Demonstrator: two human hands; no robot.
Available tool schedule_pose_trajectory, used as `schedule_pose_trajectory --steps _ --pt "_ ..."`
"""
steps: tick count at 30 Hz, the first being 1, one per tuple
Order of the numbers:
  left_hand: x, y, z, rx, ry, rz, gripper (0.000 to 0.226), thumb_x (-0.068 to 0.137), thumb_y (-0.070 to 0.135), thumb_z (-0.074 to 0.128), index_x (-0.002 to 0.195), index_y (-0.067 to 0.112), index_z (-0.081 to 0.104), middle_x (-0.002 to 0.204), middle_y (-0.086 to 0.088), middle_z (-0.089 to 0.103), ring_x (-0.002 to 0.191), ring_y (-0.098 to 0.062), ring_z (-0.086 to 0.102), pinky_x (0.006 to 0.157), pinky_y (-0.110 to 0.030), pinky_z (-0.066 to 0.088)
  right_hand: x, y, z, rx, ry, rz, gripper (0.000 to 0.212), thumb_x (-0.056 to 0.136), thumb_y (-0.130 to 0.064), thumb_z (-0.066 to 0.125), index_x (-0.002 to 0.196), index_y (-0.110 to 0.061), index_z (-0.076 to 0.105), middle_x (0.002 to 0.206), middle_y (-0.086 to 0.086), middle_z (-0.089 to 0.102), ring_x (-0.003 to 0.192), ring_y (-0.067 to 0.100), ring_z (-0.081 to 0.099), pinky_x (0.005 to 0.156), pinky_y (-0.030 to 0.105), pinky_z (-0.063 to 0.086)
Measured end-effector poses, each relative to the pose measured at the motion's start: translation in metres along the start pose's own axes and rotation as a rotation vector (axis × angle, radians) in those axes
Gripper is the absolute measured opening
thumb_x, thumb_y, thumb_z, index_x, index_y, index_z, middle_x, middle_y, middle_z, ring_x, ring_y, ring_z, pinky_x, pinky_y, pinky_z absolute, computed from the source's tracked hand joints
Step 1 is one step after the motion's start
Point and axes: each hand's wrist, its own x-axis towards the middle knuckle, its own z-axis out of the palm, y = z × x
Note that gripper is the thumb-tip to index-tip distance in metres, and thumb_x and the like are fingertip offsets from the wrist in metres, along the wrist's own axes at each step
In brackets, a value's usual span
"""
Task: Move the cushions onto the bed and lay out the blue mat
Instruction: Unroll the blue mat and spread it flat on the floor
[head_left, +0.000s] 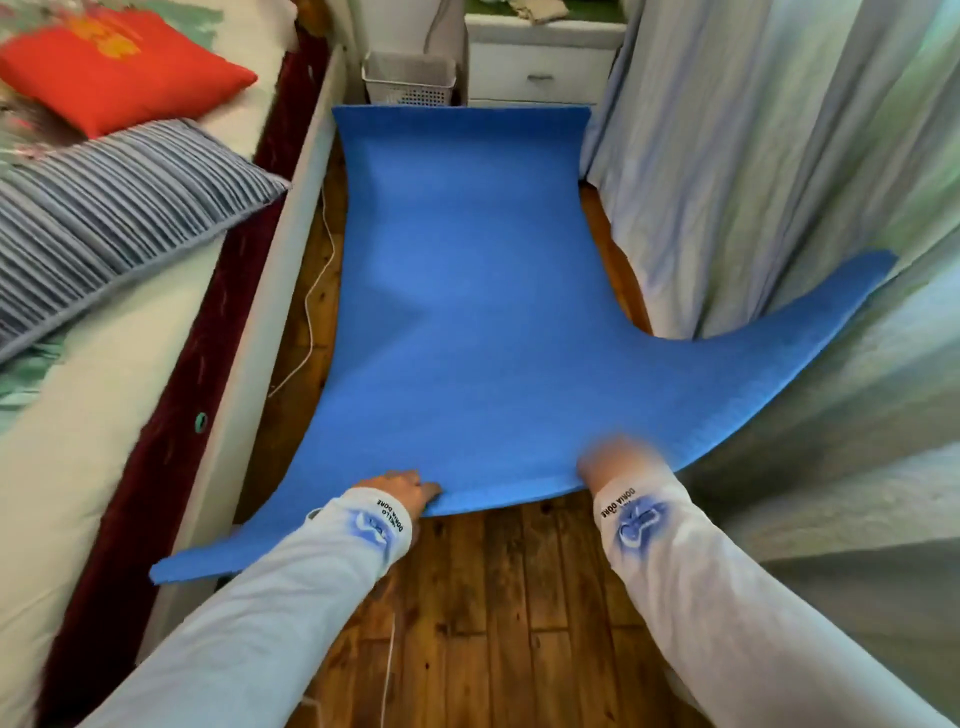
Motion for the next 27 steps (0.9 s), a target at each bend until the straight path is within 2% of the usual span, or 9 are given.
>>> schedule_pose_trajectory --steps 4,7,11,16,21,24,27 --pt "-0.029 0.024 0.067 -0.015 -0.037 -0.012 0.067 0.087 0.018 0.056 0.145 0.032 0.026 0.150 -0.003 0.029 0.142 -0.024 0.027 0.112 -0.039 0.034 -0.035 -0.026 0.059 0.035 -0.074 -0.031 0.042 0.095 -0.016 0.041 0.138 -0.015 0.039 0.141 0.008 0.041 0.135 0.027 0.034 0.106 0.039 0.034" --pt "-0.039 0.036 0.102 -0.038 0.012 -0.058 0.067 0.084 0.016 0.060 0.141 0.031 0.029 0.144 -0.002 0.033 0.137 -0.023 0.032 0.108 -0.038 0.039 -0.049 -0.037 0.091 0.069 -0.070 -0.050 0.042 0.096 -0.013 0.040 0.138 -0.014 0.037 0.141 0.008 0.042 0.135 0.027 0.036 0.103 0.042 0.040" --pt "-0.047 0.055 0.154 -0.058 -0.021 -0.109 0.060 0.085 0.014 0.056 0.138 0.030 0.032 0.138 -0.004 0.039 0.132 -0.025 0.038 0.104 -0.039 0.042 -0.071 -0.053 0.144 0.056 -0.048 -0.085 0.041 0.095 -0.013 0.038 0.136 -0.012 0.039 0.140 0.008 0.046 0.133 0.027 0.041 0.101 0.041 0.042" --pt "-0.045 0.077 0.218 -0.064 -0.061 -0.085 0.050 0.089 0.024 0.052 0.136 0.033 0.036 0.136 -0.006 0.039 0.129 -0.027 0.044 0.102 -0.041 0.044 -0.090 -0.074 0.212 0.066 -0.083 -0.097 0.038 0.094 -0.014 0.040 0.131 -0.013 0.043 0.136 0.007 0.053 0.130 0.026 0.047 0.100 0.038 0.043" --pt "-0.042 0.090 0.268 -0.047 -0.092 -0.079 0.050 0.090 0.024 0.053 0.138 0.030 0.039 0.143 -0.006 0.035 0.130 -0.030 0.043 0.104 -0.041 0.041 -0.100 -0.102 0.266 0.092 -0.150 -0.089 0.036 0.092 -0.014 0.042 0.128 -0.016 0.046 0.133 0.006 0.057 0.127 0.025 0.050 0.097 0.037 0.045" --pt "-0.041 0.094 0.312 -0.084 -0.170 -0.070 0.047 0.091 0.027 0.047 0.138 0.028 0.040 0.143 -0.008 0.040 0.130 -0.031 0.045 0.106 -0.041 0.041 -0.113 -0.128 0.300 0.092 -0.227 -0.080 0.037 0.091 -0.015 0.044 0.128 -0.018 0.047 0.133 0.006 0.056 0.126 0.026 0.051 0.097 0.038 0.047" --pt "-0.038 0.097 0.356 0.012 -0.204 -0.037 0.050 0.089 0.021 0.051 0.137 0.031 0.039 0.142 -0.006 0.041 0.129 -0.031 0.047 0.103 -0.043 0.043 -0.114 -0.151 0.331 0.079 -0.265 -0.070 0.041 0.089 -0.019 0.048 0.130 -0.021 0.045 0.133 0.005 0.056 0.126 0.025 0.050 0.098 0.040 0.048"
